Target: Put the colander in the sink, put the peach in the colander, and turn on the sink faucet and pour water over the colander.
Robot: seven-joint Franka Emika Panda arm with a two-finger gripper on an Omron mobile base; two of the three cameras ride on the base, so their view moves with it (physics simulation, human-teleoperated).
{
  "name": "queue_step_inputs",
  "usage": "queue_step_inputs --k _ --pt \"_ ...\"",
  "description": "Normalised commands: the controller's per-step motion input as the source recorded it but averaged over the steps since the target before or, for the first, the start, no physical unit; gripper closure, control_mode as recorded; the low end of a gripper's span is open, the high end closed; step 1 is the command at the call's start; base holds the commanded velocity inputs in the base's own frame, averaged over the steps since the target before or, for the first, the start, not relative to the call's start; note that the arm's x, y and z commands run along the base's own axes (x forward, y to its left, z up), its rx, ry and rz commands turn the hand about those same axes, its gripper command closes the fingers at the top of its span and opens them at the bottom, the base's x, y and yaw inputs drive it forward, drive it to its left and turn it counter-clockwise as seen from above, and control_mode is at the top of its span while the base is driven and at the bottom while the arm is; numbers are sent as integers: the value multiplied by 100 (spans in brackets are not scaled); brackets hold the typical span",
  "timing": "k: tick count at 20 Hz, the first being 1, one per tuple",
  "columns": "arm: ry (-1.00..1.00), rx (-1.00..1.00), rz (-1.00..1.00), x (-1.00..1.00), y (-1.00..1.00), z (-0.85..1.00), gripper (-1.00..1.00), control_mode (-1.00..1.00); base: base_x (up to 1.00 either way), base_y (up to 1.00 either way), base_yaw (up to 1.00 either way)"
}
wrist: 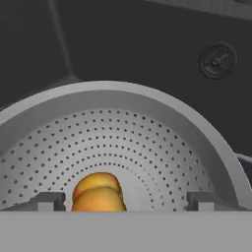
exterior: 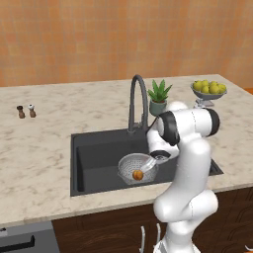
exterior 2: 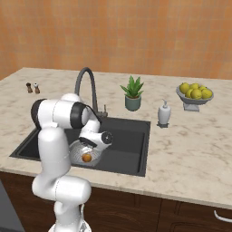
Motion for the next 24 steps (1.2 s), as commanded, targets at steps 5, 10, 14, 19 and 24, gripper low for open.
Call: queue_step_inputs --k 5,10,14,19,24 --pt "0 0 8 -31 -24 59 -100 -100 0 0 0" --pt "0 0 14 -37 -25 70 -100 -100 0 0 0" --pt "-3 0 18 -41 -23 71 -100 -100 0 0 0" --pt "-6 0 7 -36 -25 70 -100 -100 0 0 0" --pt "-10 0 2 -34 -28 66 -100 -100 0 0 0"
